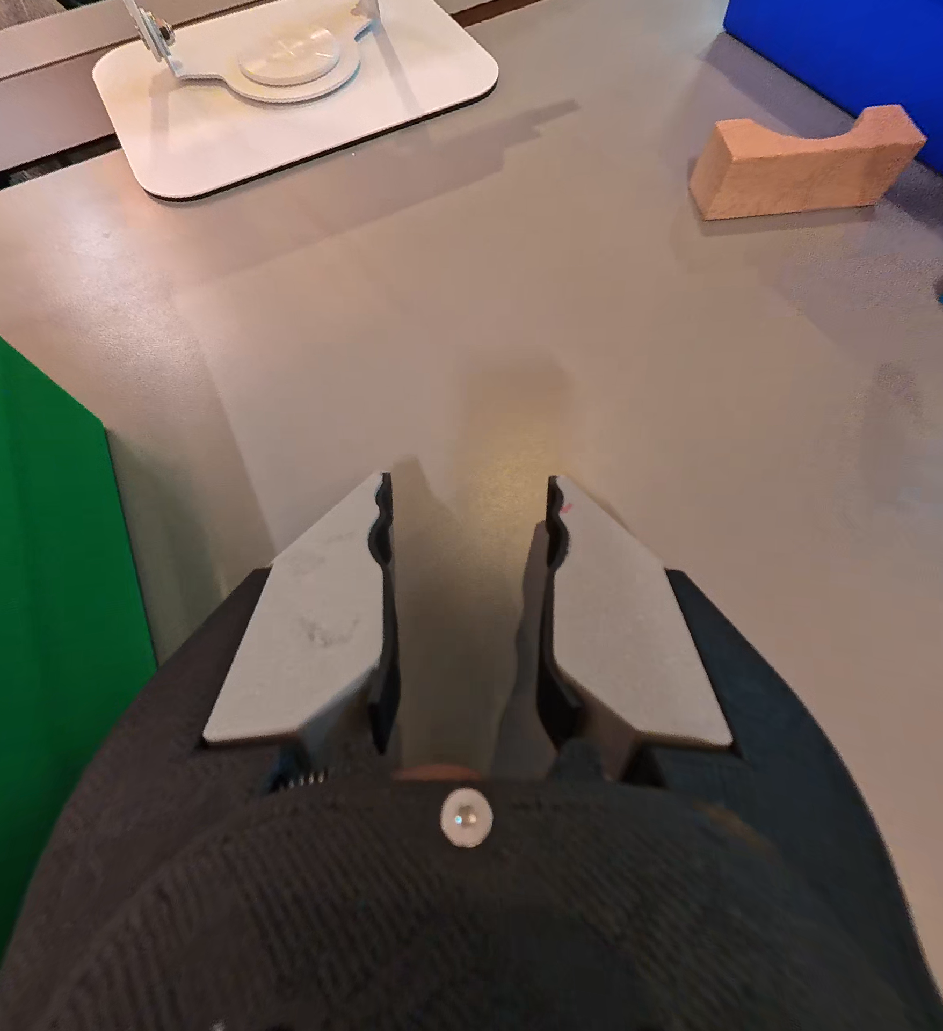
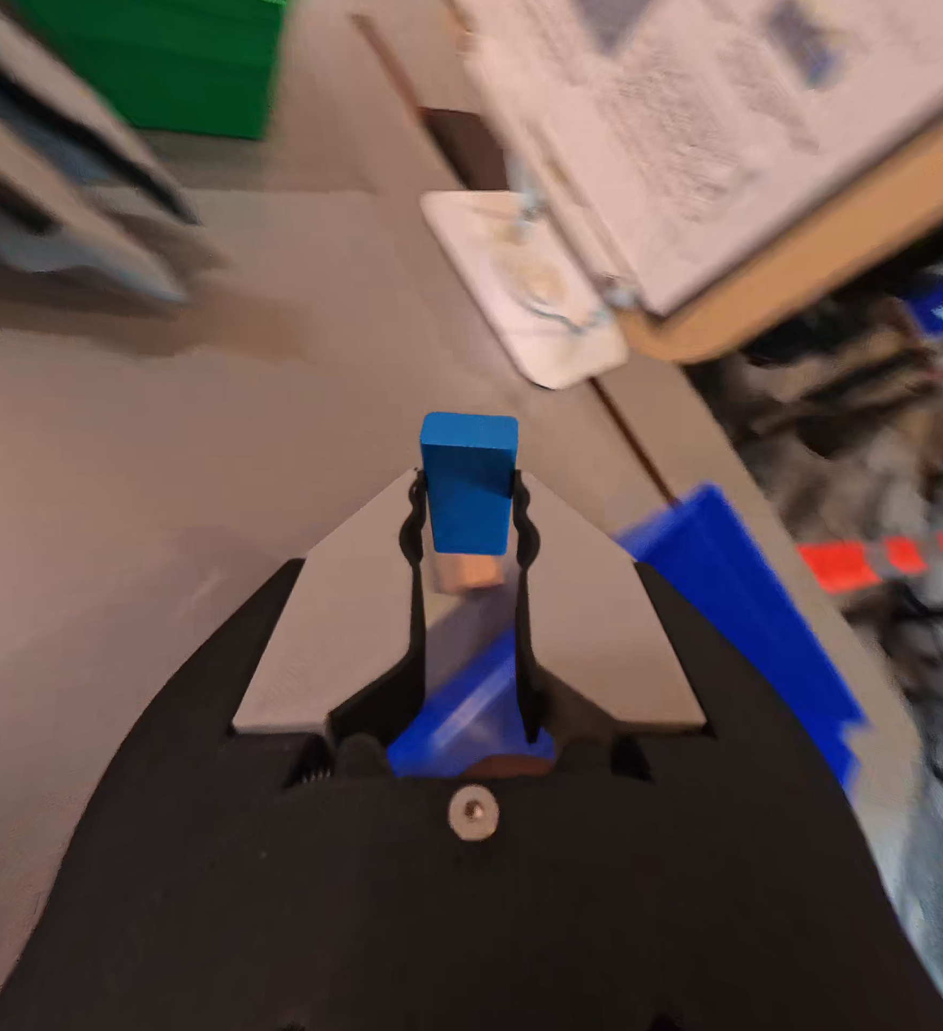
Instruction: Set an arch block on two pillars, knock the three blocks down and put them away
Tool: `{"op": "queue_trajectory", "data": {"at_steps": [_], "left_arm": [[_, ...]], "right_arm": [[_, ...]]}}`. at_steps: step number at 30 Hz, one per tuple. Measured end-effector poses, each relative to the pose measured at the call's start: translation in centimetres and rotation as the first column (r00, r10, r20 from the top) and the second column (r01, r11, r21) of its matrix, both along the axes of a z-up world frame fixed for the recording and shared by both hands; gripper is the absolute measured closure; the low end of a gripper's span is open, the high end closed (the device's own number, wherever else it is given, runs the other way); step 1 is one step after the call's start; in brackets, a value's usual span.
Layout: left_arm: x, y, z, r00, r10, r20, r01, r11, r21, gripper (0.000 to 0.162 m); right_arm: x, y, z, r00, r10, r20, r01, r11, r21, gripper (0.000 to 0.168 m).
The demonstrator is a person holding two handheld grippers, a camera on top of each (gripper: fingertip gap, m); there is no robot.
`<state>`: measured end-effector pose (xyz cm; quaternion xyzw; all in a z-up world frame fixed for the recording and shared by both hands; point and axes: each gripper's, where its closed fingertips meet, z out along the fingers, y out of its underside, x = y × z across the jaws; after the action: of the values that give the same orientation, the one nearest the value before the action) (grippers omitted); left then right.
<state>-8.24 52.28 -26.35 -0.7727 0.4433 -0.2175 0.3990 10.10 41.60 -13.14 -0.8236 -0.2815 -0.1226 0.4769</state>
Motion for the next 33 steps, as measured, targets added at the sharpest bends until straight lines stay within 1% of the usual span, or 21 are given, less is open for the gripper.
{"op": "queue_trajectory", "data": {"at_steps": [2, 4, 7, 9, 10, 12, 14, 15, 16, 17, 18, 19, 21, 24, 28, 29, 33], "left_arm": [[0.0, 0.0, 0.0, 1.000, -0.001, 0.000, 0.001, 1.000, 0.001, 0.109], [0.0, -0.1, 0.0, 1.000, -0.003, 0.001, 0.002, 1.000, 0.003, 0.109], [0.1, -0.2, -0.1, 1.000, -0.006, -0.005, 0.006, 1.000, 0.002, 0.109], [0.1, -0.2, -0.1, 1.000, -0.008, -0.009, 0.008, 1.000, 0.003, 0.109], [0.1, -0.2, -0.1, 1.000, -0.007, -0.009, 0.007, 1.000, 0.003, 0.109], [0.1, -0.2, -0.1, 1.000, -0.007, -0.006, 0.007, 1.000, 0.000, 0.109], [0.1, -0.2, -0.2, 1.000, -0.008, -0.008, 0.008, 1.000, -0.004, 0.109], [0.2, -0.2, -0.2, 1.000, -0.008, -0.011, 0.008, 1.000, -0.004, 0.108], [0.2, -0.3, -0.2, 1.000, -0.009, -0.013, 0.009, 1.000, -0.002, 0.109], [0.2, -0.3, -0.2, 1.000, -0.011, -0.015, 0.011, 1.000, 0.000, 0.109], [0.2, -0.3, -0.2, 1.000, -0.011, -0.017, 0.011, 1.000, 0.002, 0.109], [0.2, -0.3, -0.2, 1.000, -0.012, -0.018, 0.012, 1.000, 0.002, 0.109], [0.2, -0.3, -0.2, 1.000, -0.012, -0.015, 0.012, 1.000, 0.001, 0.109], [0.2, -0.3, -0.2, 1.000, -0.013, -0.010, 0.013, 1.000, -0.004, 0.109], [0.2, -0.5, -0.3, 1.000, -0.020, -0.013, 0.020, 1.000, -0.007, 0.109], [0.3, -0.5, -0.3, 1.000, -0.024, -0.016, 0.024, 1.000, -0.006, 0.109], [0.4, -0.7, -0.4, 0.999, -0.035, -0.031, 0.035, 0.999, -0.001, 0.109]], "right_arm": [[5.4, -0.8, 2.0, 0.986, -0.167, -0.023, 0.168, 0.983, 0.070, 0.140], [10.4, -1.9, 2.2, 0.946, -0.313, -0.080, 0.319, 0.945, 0.075, 0.140], [14.8, -3.2, -0.9, 0.890, -0.439, -0.120, 0.438, 0.898, -0.039, 0.140], [16.1, -3.8, -2.2, 0.872, -0.481, -0.094, 0.476, 0.876, -0.073, 0.131], [16.1, -4.0, -2.2, 0.872, -0.482, -0.089, 0.477, 0.876, -0.069, 0.128], [14.1, -3.7, -0.8, 0.904, -0.408, -0.127, 0.408, 0.913, -0.028, 0.129], [10.2, -3.1, 0.3, 0.953, -0.254, -0.163, 0.254, 0.967, -0.019, 0.129], [7.7, -3.0, 0.4, 0.974, -0.156, -0.163, 0.150, 0.988, -0.044, 0.130], [5.2, -3.1, 0.0, 0.987, -0.055, -0.148, 0.042, 0.995, -0.087, 0.130], [2.8, -3.4, -0.9, 0.992, 0.042, -0.117, -0.059, 0.988, -0.145, 0.130], [1.0, -3.8, -2.1, 0.991, 0.121, -0.063, -0.132, 0.967, -0.219, 0.129], [-0.1, -4.2, -3.8, 0.984, 0.179, 0.017, -0.165, 0.938, -0.304, 0.129], [-0.5, -4.5, -6.9, 0.949, 0.256, 0.184, -0.149, 0.880, -0.451, 0.129], [-0.3, -4.6, -10.2, 0.900, 0.321, 0.294, -0.088, 0.795, -0.601, 0.128], [0.7, -5.0, -12.4, 0.851, 0.386, 0.355, -0.007, 0.685, -0.728, 0.131], [1.0, -5.2, -12.8, 0.839, 0.402, 0.367, 0.018, 0.654, -0.756, 0.135], [2.5, -5.3, -13.9, 0.787, 0.443, 0.430, 0.137, 0.553, -0.822, 0.136]]}}
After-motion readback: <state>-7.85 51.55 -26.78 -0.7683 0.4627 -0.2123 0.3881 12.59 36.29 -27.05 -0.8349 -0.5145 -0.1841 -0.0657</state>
